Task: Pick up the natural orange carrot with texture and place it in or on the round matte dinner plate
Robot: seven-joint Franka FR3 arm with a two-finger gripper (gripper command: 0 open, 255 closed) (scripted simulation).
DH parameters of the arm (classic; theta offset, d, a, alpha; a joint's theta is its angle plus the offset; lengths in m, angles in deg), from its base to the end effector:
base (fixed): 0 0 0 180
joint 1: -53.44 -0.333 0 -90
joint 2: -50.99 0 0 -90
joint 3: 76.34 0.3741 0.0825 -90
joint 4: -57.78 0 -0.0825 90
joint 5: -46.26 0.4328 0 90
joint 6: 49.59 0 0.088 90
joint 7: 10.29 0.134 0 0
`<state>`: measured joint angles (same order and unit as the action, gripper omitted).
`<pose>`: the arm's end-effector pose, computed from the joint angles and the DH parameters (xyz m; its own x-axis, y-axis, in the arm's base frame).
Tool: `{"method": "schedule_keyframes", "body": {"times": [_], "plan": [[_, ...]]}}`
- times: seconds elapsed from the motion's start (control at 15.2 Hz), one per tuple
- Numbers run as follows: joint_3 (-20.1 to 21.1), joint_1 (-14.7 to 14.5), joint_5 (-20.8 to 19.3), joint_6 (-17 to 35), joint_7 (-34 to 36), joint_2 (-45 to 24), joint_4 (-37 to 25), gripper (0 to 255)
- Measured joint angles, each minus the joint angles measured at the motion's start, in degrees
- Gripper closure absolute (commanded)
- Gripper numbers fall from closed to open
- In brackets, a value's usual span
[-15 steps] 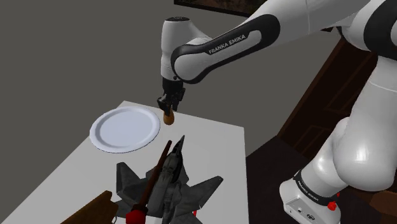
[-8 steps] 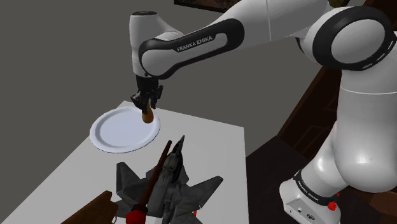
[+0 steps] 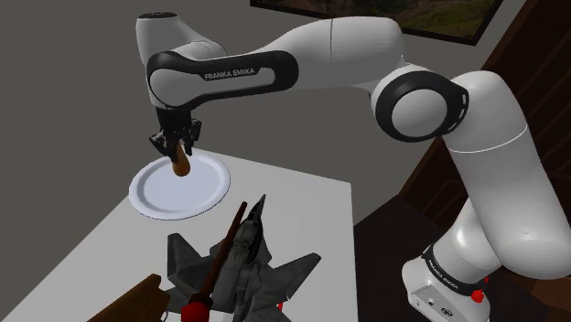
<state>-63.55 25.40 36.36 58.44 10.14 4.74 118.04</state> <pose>0.6986 0.4973 0.3656 0.9435 0.3287 0.0420 0.3294 -0.9442 -0.0095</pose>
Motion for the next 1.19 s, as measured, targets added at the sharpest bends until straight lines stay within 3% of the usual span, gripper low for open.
{"method": "schedule_keyframes", "body": {"times": [0.79,0.86,1.19], "plan": [[-0.5,-0.1,-0.8,6.2,0.6,-2.8,1.4,255],[-0.5,0.1,-0.9,8.0,0.9,-1.7,3.7,255],[-0.5,0.2,-0.7,8.5,0.4,-2.3,2.9,255]]}}
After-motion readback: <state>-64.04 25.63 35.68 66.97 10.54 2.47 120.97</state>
